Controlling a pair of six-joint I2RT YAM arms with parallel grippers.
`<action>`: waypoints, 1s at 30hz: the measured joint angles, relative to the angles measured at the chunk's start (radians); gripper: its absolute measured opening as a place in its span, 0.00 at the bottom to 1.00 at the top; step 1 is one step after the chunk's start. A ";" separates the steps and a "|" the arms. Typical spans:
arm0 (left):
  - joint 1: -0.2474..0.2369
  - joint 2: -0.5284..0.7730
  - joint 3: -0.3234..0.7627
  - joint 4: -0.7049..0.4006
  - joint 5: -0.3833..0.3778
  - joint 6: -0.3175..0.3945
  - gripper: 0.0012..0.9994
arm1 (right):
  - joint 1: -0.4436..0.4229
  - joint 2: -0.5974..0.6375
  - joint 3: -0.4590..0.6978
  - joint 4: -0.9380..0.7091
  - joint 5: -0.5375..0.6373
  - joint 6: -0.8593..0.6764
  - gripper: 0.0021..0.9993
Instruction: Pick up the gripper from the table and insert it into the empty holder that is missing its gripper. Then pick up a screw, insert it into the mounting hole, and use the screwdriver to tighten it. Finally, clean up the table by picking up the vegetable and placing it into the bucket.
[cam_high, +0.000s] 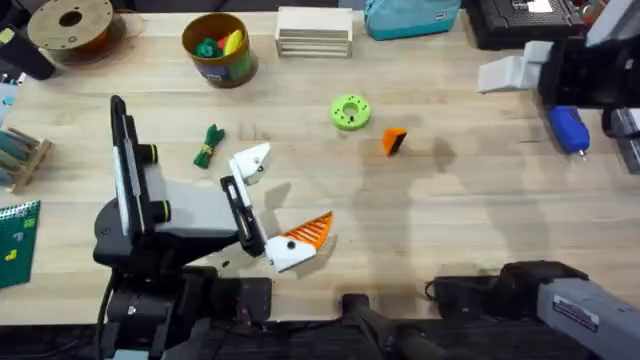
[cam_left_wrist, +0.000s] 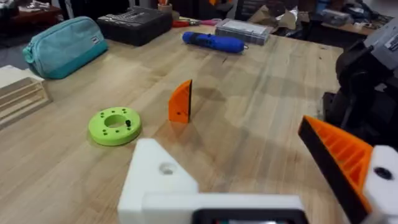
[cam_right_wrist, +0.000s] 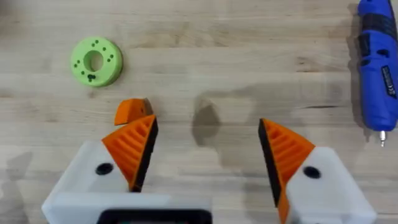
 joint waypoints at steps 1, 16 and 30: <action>0.000 0.000 0.000 0.000 0.000 0.000 0.99 | 0.000 0.000 0.000 -0.001 -0.002 0.003 0.94; 0.000 0.000 0.000 0.000 0.002 0.000 0.99 | 0.288 0.124 0.000 -0.020 -0.051 0.079 0.94; 0.000 0.000 0.000 0.000 0.002 0.000 0.99 | 0.496 0.429 0.000 0.113 0.031 0.078 0.94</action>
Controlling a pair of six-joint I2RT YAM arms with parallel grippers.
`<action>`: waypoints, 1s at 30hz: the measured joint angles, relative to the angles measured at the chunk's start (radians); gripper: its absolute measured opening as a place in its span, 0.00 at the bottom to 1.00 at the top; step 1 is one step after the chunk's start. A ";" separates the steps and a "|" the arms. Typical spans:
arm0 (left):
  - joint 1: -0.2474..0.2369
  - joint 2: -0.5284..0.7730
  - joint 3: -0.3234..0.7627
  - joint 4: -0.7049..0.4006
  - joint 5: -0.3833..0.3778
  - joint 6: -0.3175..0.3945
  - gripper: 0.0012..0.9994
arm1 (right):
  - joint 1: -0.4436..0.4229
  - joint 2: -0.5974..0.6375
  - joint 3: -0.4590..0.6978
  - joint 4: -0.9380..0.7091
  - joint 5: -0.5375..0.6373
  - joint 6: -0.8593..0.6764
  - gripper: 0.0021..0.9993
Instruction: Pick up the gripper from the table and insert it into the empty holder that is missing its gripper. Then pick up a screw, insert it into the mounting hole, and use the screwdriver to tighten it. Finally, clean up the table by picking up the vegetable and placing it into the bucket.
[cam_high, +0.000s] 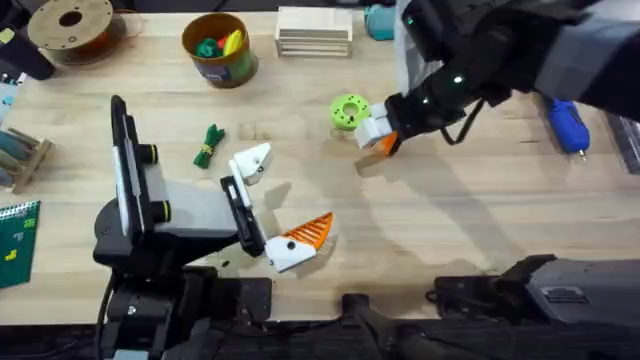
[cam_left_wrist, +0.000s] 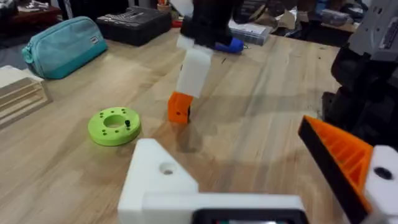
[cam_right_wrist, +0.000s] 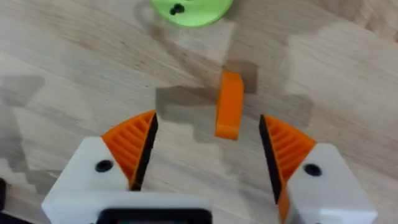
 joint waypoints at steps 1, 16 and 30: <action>0.000 0.000 0.000 0.000 0.000 0.000 0.99 | 0.000 0.015 0.000 0.000 0.002 -0.008 0.94; 0.000 0.000 0.000 0.000 0.000 0.000 0.99 | -0.004 0.099 0.000 -0.004 0.007 -0.034 0.94; 0.000 0.000 0.000 0.000 0.000 0.000 0.99 | -0.066 0.099 0.030 -0.027 0.014 -0.015 0.94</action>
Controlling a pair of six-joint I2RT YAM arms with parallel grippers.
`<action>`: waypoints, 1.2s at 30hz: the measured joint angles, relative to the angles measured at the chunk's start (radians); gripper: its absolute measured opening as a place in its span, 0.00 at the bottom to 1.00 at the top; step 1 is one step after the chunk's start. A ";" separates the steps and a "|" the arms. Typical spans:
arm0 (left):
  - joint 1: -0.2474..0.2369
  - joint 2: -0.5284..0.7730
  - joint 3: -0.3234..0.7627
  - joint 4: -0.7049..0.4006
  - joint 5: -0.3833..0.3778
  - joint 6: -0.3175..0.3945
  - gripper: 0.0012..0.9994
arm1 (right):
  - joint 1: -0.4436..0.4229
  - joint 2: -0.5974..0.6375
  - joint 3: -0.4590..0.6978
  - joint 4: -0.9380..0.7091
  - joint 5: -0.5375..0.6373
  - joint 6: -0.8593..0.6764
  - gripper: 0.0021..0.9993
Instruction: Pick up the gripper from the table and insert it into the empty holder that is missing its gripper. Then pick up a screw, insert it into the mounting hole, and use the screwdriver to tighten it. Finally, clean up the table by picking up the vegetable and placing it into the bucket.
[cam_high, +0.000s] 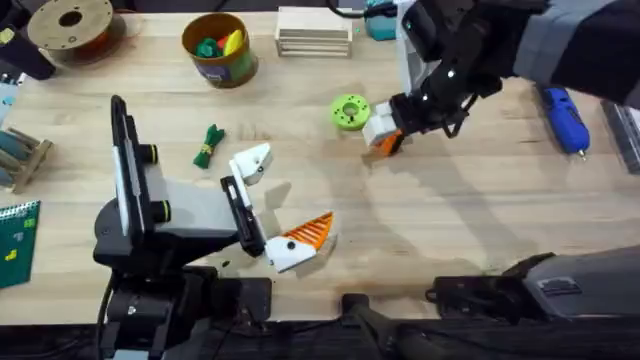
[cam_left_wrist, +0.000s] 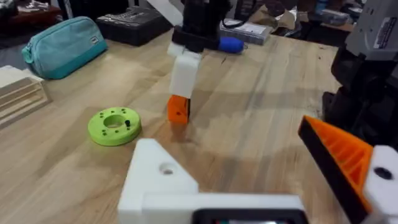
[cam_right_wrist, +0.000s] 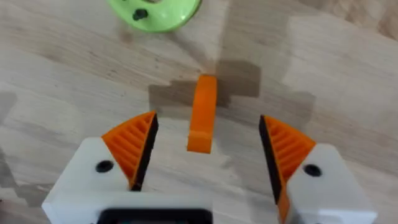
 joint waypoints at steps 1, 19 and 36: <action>0.000 0.000 0.000 0.000 0.000 0.000 0.99 | 0.000 0.000 0.008 -0.001 0.000 0.000 0.94; 0.000 0.000 0.000 0.000 0.000 0.000 0.99 | 0.000 0.000 0.020 -0.040 0.000 0.000 0.79; 0.000 0.000 0.000 0.000 0.000 0.000 0.99 | 0.000 -0.077 0.100 -0.168 -0.023 -0.008 0.01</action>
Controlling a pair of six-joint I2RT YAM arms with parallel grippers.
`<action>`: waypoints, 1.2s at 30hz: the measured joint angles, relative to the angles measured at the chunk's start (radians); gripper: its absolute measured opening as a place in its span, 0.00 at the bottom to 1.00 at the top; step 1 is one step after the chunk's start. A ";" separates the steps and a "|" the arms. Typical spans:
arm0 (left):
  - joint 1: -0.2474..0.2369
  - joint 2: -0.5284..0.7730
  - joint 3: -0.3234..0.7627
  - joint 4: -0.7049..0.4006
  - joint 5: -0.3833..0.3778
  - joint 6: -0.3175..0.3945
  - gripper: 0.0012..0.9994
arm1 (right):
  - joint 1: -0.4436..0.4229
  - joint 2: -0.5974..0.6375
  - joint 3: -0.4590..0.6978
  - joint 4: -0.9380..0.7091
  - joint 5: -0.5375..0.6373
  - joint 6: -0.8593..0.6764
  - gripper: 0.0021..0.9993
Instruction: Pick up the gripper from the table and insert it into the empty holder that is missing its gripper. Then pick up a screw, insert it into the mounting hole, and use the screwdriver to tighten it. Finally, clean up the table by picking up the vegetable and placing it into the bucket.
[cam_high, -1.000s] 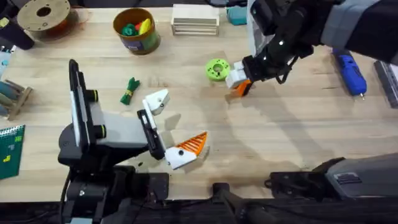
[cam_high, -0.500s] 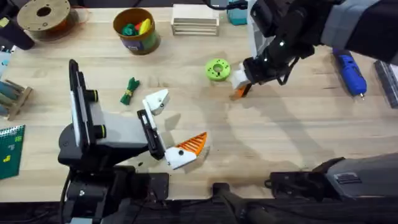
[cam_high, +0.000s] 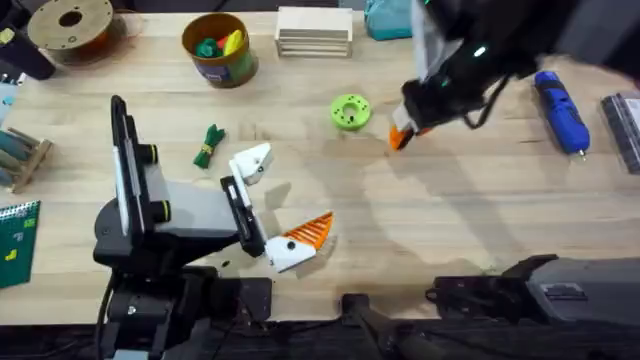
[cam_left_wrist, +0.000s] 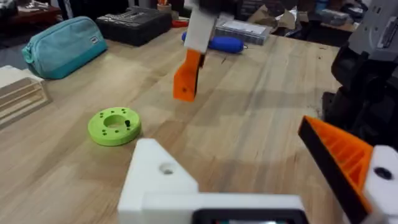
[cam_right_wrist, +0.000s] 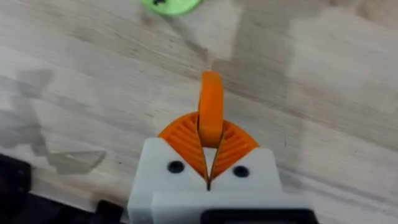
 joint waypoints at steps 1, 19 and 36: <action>0.000 0.000 0.000 0.000 0.000 0.000 0.99 | 0.000 -0.018 0.021 -0.019 -0.004 -0.004 0.01; 0.000 0.000 0.000 0.000 0.000 0.000 0.99 | -0.001 -0.329 -0.054 -0.078 -0.373 -0.001 0.01; 0.000 0.000 0.000 0.000 0.000 0.001 0.99 | -0.201 -0.267 -0.486 0.454 -1.068 -0.033 0.01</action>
